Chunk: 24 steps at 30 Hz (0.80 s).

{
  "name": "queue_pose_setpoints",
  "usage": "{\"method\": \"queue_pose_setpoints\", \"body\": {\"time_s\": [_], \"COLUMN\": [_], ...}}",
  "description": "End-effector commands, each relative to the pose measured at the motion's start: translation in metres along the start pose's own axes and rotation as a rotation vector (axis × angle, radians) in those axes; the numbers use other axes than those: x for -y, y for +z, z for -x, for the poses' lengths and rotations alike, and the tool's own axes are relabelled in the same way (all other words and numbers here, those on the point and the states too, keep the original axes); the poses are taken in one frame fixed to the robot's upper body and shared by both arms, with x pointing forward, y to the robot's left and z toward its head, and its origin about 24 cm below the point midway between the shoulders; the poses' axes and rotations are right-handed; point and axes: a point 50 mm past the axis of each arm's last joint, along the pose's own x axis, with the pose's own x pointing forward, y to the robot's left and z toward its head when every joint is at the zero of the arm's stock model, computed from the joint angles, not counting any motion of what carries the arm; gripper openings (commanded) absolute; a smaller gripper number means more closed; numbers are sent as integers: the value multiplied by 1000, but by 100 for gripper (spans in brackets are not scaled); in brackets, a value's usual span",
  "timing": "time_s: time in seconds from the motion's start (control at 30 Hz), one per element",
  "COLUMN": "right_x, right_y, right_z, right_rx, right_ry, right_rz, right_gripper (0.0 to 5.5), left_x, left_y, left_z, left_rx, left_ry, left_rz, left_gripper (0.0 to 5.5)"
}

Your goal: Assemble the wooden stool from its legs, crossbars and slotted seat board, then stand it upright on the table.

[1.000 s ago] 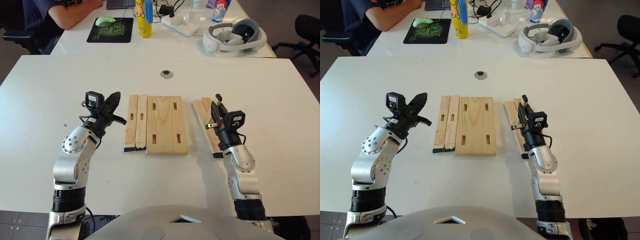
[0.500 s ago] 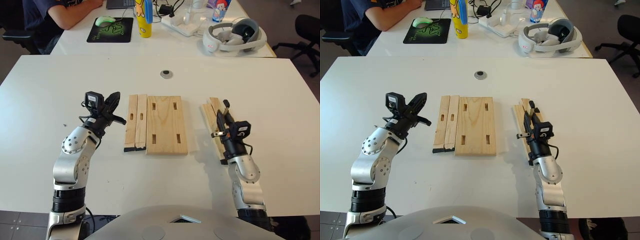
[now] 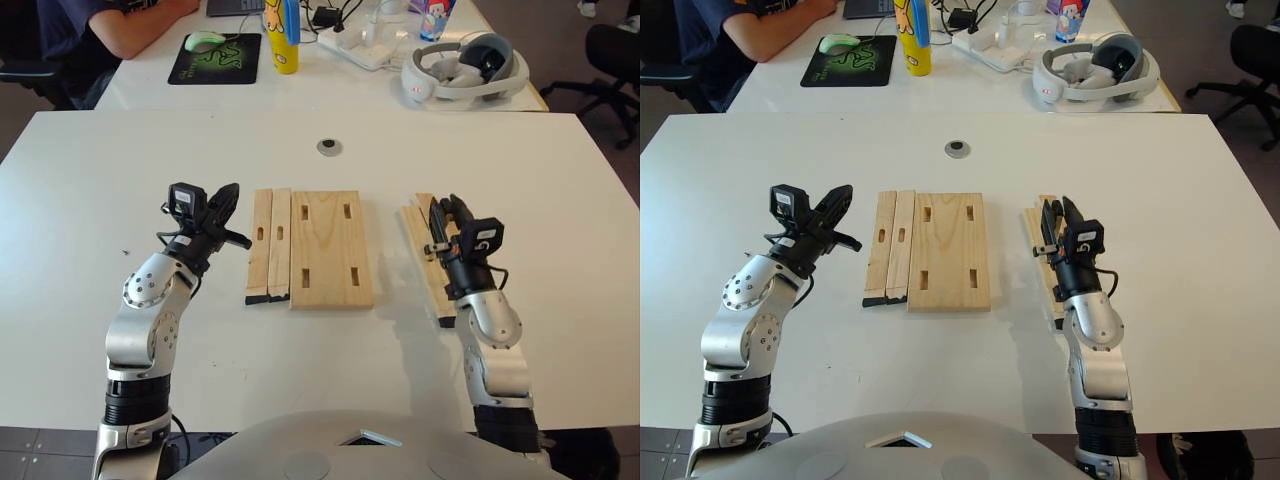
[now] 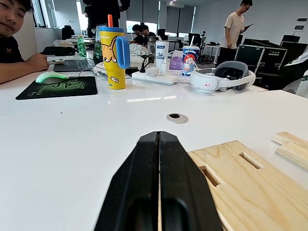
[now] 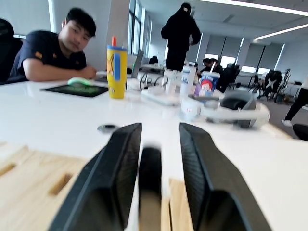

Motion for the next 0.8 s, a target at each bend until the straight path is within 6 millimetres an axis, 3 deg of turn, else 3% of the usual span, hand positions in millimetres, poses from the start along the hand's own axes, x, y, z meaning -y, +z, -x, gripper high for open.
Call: {"method": "queue_pose_setpoints", "body": {"time_s": [0.03,0.13,0.2,0.33,0.43,0.5,0.6,0.8], "right_x": [1,-2,-5,-12,-11,-8,0,11], "right_y": [43,84,99,106,104,104,83,18], "right_z": [-23,-48,-68,-108,-122,-127,-117,-31], "right_rx": [139,240,202,-56,-212,-261,-372,-691], "right_ry": [-23,2,36,161,190,199,189,237], "right_rz": [-5,-16,-16,-18,-25,7,20,72], "right_gripper": [143,143,120,56,2,2,2,2], "left_x": [2,3,4,7,9,10,12,11], "left_y": [0,-1,-1,-4,-5,-6,-8,-11], "left_z": [2,3,3,5,5,7,8,17], "left_rx": [0,3,6,14,27,36,50,63], "left_ry": [9,16,25,51,73,94,122,179], "left_rz": [-6,-3,1,14,25,31,40,50], "left_gripper": [0,0,0,0,0,0,0,0]}}
